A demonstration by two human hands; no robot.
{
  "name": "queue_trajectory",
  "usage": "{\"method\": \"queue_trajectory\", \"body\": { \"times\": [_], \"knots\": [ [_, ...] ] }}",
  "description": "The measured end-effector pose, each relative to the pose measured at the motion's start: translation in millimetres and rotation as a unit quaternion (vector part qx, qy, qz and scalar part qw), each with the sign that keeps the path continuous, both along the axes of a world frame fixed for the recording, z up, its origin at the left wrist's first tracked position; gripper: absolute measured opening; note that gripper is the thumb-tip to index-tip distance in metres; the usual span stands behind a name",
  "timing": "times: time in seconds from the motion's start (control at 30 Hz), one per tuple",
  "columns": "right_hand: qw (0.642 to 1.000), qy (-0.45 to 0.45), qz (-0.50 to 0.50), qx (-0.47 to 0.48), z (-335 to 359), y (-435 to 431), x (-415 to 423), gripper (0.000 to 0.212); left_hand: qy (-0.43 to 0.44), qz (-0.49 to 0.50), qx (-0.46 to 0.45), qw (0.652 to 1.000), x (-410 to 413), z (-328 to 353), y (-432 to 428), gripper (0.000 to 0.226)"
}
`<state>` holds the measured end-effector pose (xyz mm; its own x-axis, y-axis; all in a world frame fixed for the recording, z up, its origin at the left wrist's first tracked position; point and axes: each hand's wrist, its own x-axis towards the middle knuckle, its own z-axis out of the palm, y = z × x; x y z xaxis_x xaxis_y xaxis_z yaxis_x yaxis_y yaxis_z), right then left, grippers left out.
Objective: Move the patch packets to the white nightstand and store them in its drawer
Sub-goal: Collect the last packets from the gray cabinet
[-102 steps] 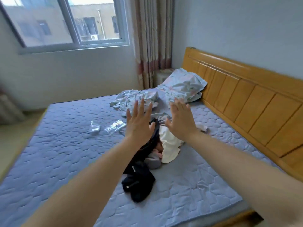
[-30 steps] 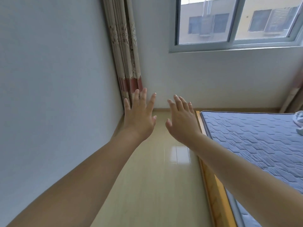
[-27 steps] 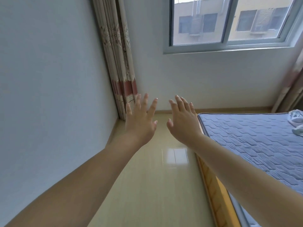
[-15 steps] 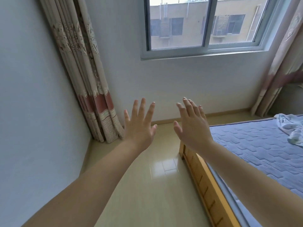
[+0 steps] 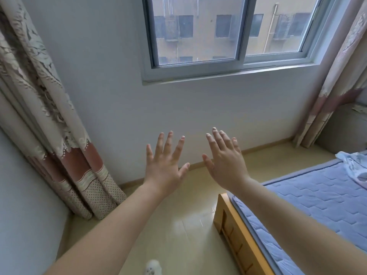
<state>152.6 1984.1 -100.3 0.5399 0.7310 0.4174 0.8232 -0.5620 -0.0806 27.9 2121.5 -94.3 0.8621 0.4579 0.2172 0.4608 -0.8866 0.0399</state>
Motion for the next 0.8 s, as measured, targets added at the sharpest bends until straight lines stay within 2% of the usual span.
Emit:
{"method": "queue_trajectory", "body": {
  "times": [0.2,0.37,0.63,0.8],
  "knots": [
    [0.998,0.0,-0.057,0.019,-16.1,122.8,136.6,0.072,0.011,-0.069,0.002,0.998,157.3,-12.0,138.7,0.07],
    [0.989,0.038,-0.133,0.045,-8.7,183.9,254.2,0.072,0.032,-0.166,0.002,0.986,311.2,-4.6,207.8,0.069],
    [0.952,0.018,-0.305,0.011,-36.4,157.6,442.1,0.066,0.034,-0.322,0.036,0.946,550.0,-24.4,204.7,0.068],
    [0.926,0.01,-0.377,-0.003,-46.6,127.9,584.6,0.064,0.021,-0.392,0.066,0.918,712.8,-34.7,181.2,0.068]
  ]
}}
